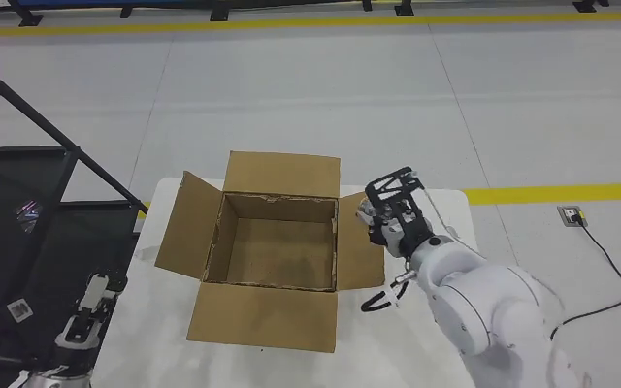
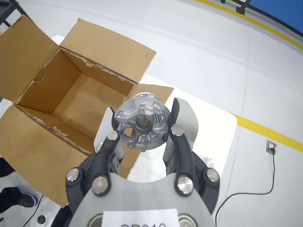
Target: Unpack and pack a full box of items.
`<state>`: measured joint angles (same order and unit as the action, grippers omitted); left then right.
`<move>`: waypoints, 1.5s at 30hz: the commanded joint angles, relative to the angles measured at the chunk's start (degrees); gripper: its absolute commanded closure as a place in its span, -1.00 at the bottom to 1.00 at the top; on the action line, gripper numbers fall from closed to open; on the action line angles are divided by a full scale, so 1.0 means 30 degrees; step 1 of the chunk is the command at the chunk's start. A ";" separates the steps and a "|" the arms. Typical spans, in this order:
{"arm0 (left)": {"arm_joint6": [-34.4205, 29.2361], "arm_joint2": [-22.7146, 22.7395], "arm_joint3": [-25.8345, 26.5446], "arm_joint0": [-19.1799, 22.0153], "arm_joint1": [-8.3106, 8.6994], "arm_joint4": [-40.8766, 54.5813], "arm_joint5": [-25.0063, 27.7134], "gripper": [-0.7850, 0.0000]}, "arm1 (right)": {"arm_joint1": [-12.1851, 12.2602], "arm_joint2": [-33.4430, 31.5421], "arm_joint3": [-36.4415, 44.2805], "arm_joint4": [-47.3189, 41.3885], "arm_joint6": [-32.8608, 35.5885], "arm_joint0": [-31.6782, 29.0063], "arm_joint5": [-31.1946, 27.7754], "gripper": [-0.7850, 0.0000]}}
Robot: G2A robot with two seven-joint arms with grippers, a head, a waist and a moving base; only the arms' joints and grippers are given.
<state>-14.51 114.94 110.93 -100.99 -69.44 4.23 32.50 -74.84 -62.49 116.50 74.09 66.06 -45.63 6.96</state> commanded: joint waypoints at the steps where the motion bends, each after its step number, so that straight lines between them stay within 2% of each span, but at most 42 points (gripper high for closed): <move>1: 0.0162 0.0242 -0.0122 -0.0236 -0.0022 0.0227 0.0146 -1.00 | -0.0413 0.2320 -0.1811 0.0104 0.0031 0.1664 0.0464 1.00; 5: 0.0369 0.0567 -0.0268 -0.0612 -0.0070 0.0663 0.0457 -1.00 | -0.1589 0.6204 -0.5862 -0.0098 -0.0347 0.4380 0.1669 1.00; 9: 0.0500 0.0758 -0.0391 -0.0900 -0.0119 0.0900 0.0636 -1.00 | -0.3020 0.9468 -0.9855 -0.0449 -0.1134 0.6172 0.2758 1.00; 15: 0.0521 0.0785 -0.0419 -0.0953 -0.0130 0.0946 0.0679 -1.00 | -0.5329 1.2371 -1.5025 -0.1579 -0.2570 0.7725 0.3873 1.00; 18: 0.0521 0.0785 -0.0419 -0.0953 -0.0130 0.0946 0.0679 -1.00 | -0.6496 1.3523 -1.7460 -0.1206 -0.3071 0.8320 0.4570 1.00; 22: 0.0521 0.0785 -0.0419 -0.0953 -0.0130 0.0946 0.0679 -1.00 | -0.8014 1.3970 -2.0646 -0.2172 -0.3330 0.9143 0.4647 1.00; 27: 0.0521 0.0785 -0.0419 -0.0953 -0.0130 0.0946 0.0679 -1.00 | -0.9668 1.4125 -2.4143 -0.3495 -0.3631 0.9993 0.3851 1.00; 31: 0.0521 0.0785 -0.0419 -0.0953 -0.0130 0.0946 0.0679 -1.00 | -1.0685 1.4056 -2.6311 -0.4220 -0.4018 1.0436 0.3241 0.78; 33: 0.0521 0.0785 -0.0419 -0.0953 -0.0130 0.0946 0.0679 -1.00 | -1.1089 1.3925 -2.7232 -0.4574 -0.4311 1.0641 0.2908 0.47; 36: 0.0521 0.0785 -0.0419 -0.0953 -0.0130 0.0946 0.0679 -1.00 | -1.1605 1.3710 -2.8427 -0.5000 -0.4614 1.0946 0.2522 0.25; 41: 0.0521 0.0785 -0.0419 -0.0953 -0.0130 0.0946 0.0679 -1.00 | -1.2266 1.3421 -3.0038 -0.5413 -0.5060 1.1319 0.1921 0.08; 45: 0.0521 0.0785 -0.0419 -0.0953 -0.0130 0.0946 0.0679 -1.00 | -1.2657 1.3241 -3.0985 -0.5506 -0.5433 1.1518 0.1672 0.06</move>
<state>-12.95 117.29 109.68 -103.85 -69.83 7.07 34.53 -112.61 -22.63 24.14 57.63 49.97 -11.22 12.12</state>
